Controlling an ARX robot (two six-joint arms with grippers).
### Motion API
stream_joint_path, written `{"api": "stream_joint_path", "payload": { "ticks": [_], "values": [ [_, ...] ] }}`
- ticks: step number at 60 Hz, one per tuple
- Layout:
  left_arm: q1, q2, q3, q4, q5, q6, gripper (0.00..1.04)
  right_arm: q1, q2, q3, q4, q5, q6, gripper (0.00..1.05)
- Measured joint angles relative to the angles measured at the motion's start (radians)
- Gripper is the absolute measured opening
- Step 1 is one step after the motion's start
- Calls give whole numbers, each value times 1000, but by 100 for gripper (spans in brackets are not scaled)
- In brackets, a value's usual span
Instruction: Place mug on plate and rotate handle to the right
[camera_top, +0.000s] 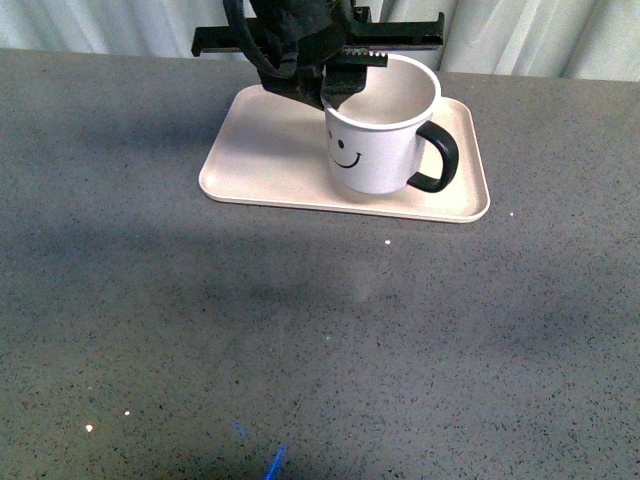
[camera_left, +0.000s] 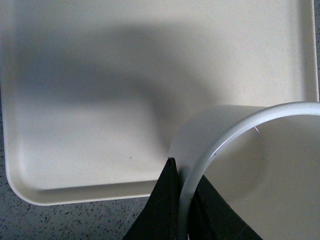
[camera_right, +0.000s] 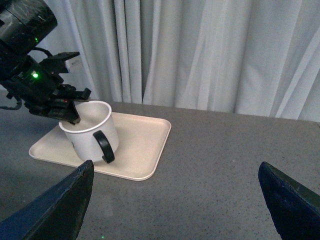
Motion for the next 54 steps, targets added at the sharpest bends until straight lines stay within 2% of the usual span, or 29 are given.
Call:
{"api": "stream_joint_path", "payload": {
  "ticks": [13,43,54],
  "values": [
    [1,85,115,-51,-2,2,2,0,0,0,0,0,0,96],
    [-6,156,159,-44,-2,5,3,0,0,0,0,0,0,96],
    [-14,158,159,-23,7,7,27,0,0,0,0,0,0,95]
  ]
}}
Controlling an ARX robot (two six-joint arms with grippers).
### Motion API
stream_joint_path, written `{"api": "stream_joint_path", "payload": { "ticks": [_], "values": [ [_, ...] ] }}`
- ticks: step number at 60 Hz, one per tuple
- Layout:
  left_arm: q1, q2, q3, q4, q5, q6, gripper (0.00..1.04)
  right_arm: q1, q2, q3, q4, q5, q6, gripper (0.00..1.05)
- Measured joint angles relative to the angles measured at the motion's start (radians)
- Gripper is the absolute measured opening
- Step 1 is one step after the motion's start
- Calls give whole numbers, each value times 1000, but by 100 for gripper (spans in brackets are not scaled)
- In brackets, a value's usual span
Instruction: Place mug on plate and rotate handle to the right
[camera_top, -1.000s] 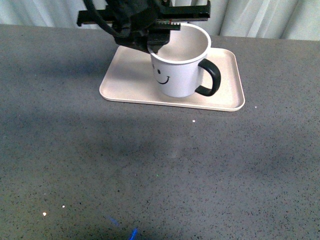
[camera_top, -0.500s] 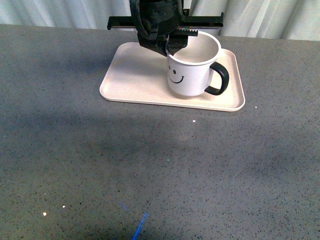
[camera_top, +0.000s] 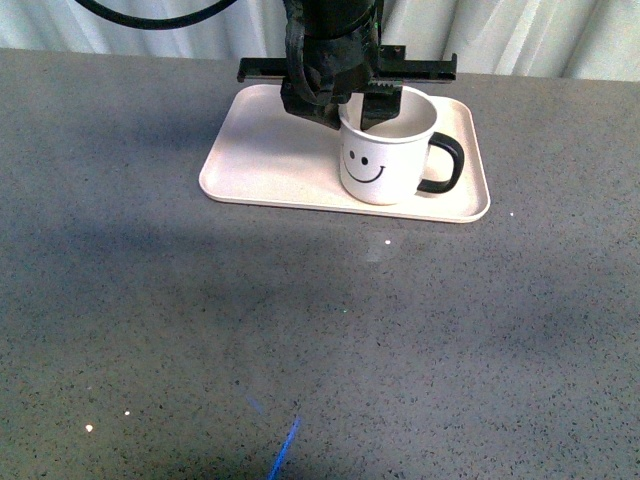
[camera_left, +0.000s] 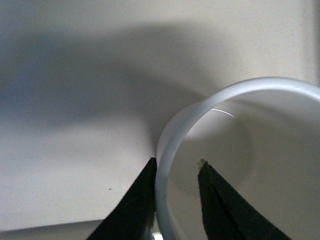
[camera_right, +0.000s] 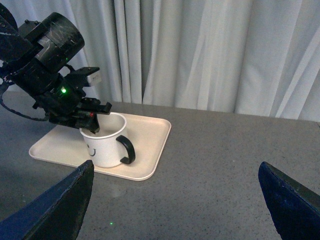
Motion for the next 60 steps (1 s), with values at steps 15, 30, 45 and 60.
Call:
{"api": "stream_joint_path", "payload": {
  "ticks": [15,30,45,60],
  "values": [
    [-3,-63,-103,117,-10,53,64,0,0,0,0,0,0,95],
    [4,-272,-306,266,-10,96,97,0,0,0,0,0,0,96],
    [13,-341,-576,827,-338,225,78,0,0,0,0,-1,0,95],
    [161,-660,-1174,1542,-340,301,35,0,0,0,0,2,0,96]
  ]
}}
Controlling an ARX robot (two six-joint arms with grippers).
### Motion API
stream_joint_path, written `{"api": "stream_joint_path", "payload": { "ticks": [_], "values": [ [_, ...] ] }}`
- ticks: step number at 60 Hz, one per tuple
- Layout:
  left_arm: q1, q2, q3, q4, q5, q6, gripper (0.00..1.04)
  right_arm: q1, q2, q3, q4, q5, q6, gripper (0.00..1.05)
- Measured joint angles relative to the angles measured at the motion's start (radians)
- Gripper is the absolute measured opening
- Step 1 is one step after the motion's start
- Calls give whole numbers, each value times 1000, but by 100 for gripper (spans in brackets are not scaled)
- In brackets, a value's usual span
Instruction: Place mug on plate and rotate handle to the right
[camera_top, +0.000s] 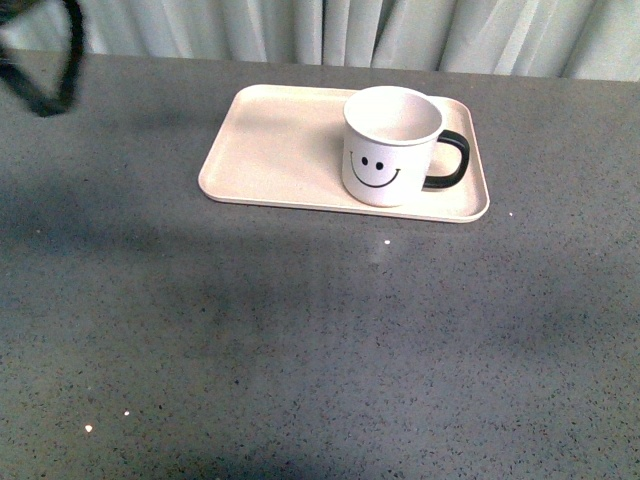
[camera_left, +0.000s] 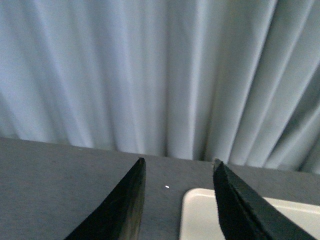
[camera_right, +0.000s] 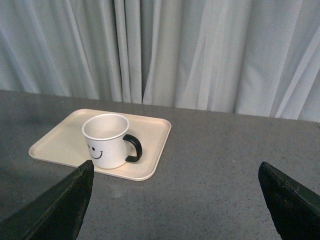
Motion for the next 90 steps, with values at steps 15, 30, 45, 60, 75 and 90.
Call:
{"api": "stream_joint_path", "payload": {
  "ticks": [15,30,45,60,75,90],
  "values": [
    [105,-203,-317,45,120,10,1,0,0,0,0,-2,0,96],
    [195,-349,-505,92,198,11,1,0,0,0,0,-2,0,96],
    [255,-558,-610,-7,261,11,1,0,0,0,0,-2,0,95],
    [304,-753,-672,-142,311,11,1,0,0,0,0,-2,0,95],
    [378,-945,-705,-297,381,14,1,0,0,0,0,-2,0,96],
    [379,-1128,-718,-458,382,14,1,0,0,0,0,-2,0,96]
  ]
}}
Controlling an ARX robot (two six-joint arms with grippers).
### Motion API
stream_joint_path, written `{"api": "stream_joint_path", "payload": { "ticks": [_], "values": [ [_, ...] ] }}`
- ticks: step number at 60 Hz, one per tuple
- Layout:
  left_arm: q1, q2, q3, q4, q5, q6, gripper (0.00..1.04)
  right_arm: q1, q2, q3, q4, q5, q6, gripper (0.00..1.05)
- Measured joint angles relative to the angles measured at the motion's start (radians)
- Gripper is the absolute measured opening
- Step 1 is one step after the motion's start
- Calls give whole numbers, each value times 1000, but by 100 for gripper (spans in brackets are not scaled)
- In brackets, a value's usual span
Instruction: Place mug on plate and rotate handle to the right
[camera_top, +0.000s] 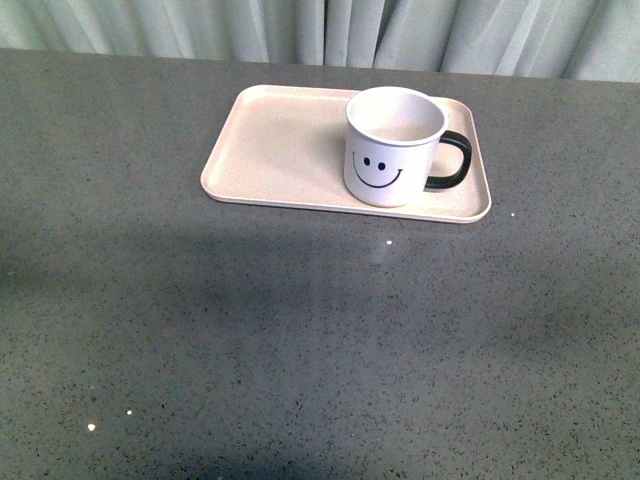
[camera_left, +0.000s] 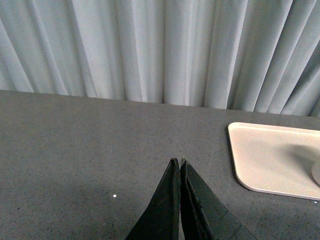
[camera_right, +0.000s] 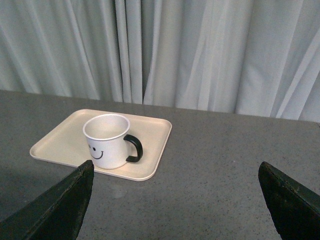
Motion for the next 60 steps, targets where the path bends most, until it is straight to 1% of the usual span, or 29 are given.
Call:
{"api": "stream_joint_path", "payload": {
  "ticks": [19,56,60],
  "values": [
    [0,-219,0,-205,0,0,1,0,0,0,0,0,0,96],
    [0,-430,0,-412,0,0,1,0,0,0,0,0,0,96],
    [0,-510,0,-524,0,0,1,0,0,0,0,0,0,95]
  ]
}}
